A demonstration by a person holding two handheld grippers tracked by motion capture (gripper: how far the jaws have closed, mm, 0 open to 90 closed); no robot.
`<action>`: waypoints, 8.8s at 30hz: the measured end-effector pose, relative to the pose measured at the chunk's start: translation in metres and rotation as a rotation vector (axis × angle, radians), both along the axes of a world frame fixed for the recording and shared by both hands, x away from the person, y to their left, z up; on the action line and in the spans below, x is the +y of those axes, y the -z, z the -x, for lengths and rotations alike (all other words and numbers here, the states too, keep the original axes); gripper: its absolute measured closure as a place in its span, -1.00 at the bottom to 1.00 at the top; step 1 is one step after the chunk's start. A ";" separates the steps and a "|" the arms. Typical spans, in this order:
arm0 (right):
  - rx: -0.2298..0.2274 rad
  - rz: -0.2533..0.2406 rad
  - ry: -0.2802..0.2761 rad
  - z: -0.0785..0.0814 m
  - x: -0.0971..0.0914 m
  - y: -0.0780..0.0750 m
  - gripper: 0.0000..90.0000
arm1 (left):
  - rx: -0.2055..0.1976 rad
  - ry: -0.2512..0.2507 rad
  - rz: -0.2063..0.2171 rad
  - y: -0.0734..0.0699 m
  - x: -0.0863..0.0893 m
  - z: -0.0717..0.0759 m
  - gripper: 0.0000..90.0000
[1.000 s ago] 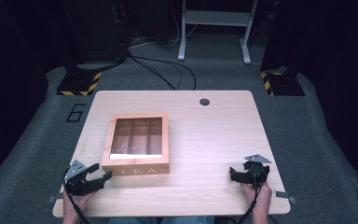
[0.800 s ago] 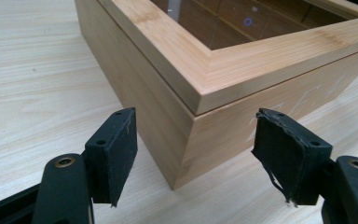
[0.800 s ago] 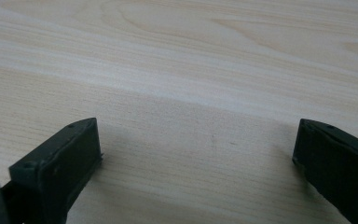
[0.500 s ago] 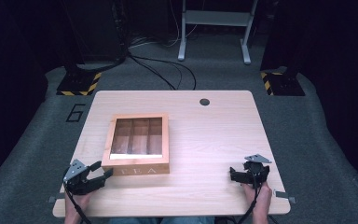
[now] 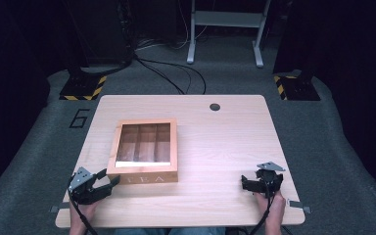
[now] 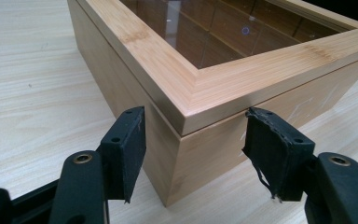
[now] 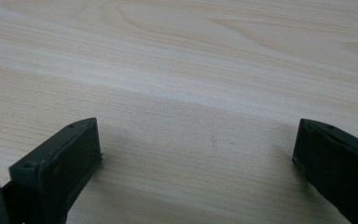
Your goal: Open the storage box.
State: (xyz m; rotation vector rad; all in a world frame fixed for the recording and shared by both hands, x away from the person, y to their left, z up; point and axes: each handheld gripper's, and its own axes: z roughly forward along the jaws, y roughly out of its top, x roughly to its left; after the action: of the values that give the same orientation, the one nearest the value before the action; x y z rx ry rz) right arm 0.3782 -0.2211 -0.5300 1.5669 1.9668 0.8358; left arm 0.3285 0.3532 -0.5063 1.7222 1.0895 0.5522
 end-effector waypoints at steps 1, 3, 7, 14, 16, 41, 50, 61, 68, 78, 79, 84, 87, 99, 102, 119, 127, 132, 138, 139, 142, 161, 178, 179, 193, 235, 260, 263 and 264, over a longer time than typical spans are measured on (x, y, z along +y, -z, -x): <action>0.002 -0.001 0.003 0.000 0.000 0.000 -0.99 | -0.002 0.000 -0.004 0.000 -0.001 0.000 -0.15; 0.000 0.000 0.001 0.000 0.000 0.000 -0.99 | -0.006 -0.001 -0.003 0.000 -0.001 0.000 -0.16; 0.000 0.000 0.000 0.000 0.000 0.000 -0.99 | -0.007 0.004 0.000 0.001 0.000 0.001 -0.16; 0.000 0.000 0.000 0.000 0.000 0.000 -0.99 | -0.024 -0.006 0.007 0.003 -0.001 0.002 -0.16; 0.000 0.000 0.000 0.000 0.000 0.000 -0.99 | -0.026 -0.006 0.005 0.003 -0.001 0.002 -0.16; 0.001 -0.001 0.000 0.000 0.000 0.000 -0.99 | -0.110 -0.013 0.025 -0.004 -0.003 0.000 -0.17; 0.000 0.000 0.000 0.000 0.000 0.000 -0.99 | -0.145 -0.015 0.015 -0.008 -0.006 -0.002 -0.16; 0.001 0.000 0.000 0.000 0.000 0.000 -0.99 | -0.173 -0.040 0.022 -0.012 -0.008 -0.008 -0.16; 0.002 0.000 -0.001 0.000 0.000 0.000 -0.99 | -0.173 -0.050 0.010 -0.015 -0.008 -0.012 -0.16; 0.002 -0.002 0.000 0.000 0.000 0.000 -0.99 | -0.210 -0.086 -0.037 -0.024 -0.010 -0.015 -0.12; 0.002 -0.002 0.000 0.000 0.000 0.000 -0.99 | -0.210 -0.086 -0.037 -0.024 -0.010 -0.015 -0.10; 0.002 -0.001 -0.001 0.000 0.000 0.000 -0.99 | -0.233 -0.097 -0.051 -0.028 -0.010 -0.017 -0.03; 0.001 0.000 -0.001 0.000 0.000 0.000 -0.98 | -0.251 -0.108 -0.054 -0.032 -0.010 -0.018 0.01; 0.001 0.000 -0.002 0.000 0.000 0.000 -0.98 | -0.234 -0.138 -0.032 -0.052 -0.009 -0.025 0.16; 0.001 0.000 -0.002 0.000 0.000 0.000 -0.98 | -0.237 -0.156 -0.028 -0.055 -0.010 -0.026 0.24; 0.002 0.001 -0.003 0.000 0.000 0.000 -0.98 | -0.202 -0.180 -0.011 -0.086 -0.010 -0.038 0.32; 0.001 -0.001 -0.001 0.000 0.000 0.000 -0.98 | -0.169 -0.172 -0.003 -0.102 -0.008 -0.048 0.32; 0.002 0.000 -0.003 0.000 0.000 0.000 -0.98 | -0.156 -0.169 -0.002 -0.110 -0.007 -0.054 0.32; 0.002 0.000 -0.002 0.000 0.000 0.000 -0.98 | -0.149 -0.162 -0.006 -0.118 -0.006 -0.060 0.32; 0.002 0.000 -0.001 0.000 0.000 0.000 -0.98 | -0.147 -0.161 -0.006 -0.119 -0.006 -0.061 0.32; 0.000 0.000 -0.001 0.000 0.000 0.000 -0.98 | -0.139 -0.154 -0.001 -0.125 -0.004 -0.067 0.32; 0.002 0.000 -0.002 0.000 0.000 0.000 -0.98 | -0.121 -0.138 0.001 -0.149 0.000 -0.089 0.33; 0.002 0.000 -0.002 0.000 0.000 0.000 -0.98 | -0.113 -0.125 -0.001 -0.162 0.002 -0.106 0.33; 0.002 0.000 -0.002 0.000 0.000 0.000 -0.98 | -0.113 -0.126 0.001 -0.162 0.002 -0.106 0.33; 0.002 0.000 -0.002 0.000 0.000 0.000 -0.98 | -0.110 -0.123 0.012 -0.162 0.003 -0.107 0.33; 0.001 0.000 -0.002 0.000 0.000 0.000 -0.98 | -0.113 -0.122 0.006 -0.161 0.003 -0.106 0.34; 0.001 -0.001 -0.001 0.000 0.000 0.000 -0.98 | -0.118 -0.123 0.008 -0.161 0.003 -0.106 0.34; 0.001 -0.001 -0.001 0.000 0.000 0.000 -0.98 | -0.118 -0.122 0.007 -0.161 0.003 -0.106 0.33; 0.002 -0.001 -0.002 0.000 0.000 0.000 -0.98 | -0.118 -0.122 0.008 -0.161 0.003 -0.106 0.33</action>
State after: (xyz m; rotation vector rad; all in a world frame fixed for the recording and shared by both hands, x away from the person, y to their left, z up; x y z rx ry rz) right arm 0.3783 -0.2211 -0.5299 1.5670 1.9695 0.8367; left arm 0.4341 0.3563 -0.3457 1.6026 1.1156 0.7164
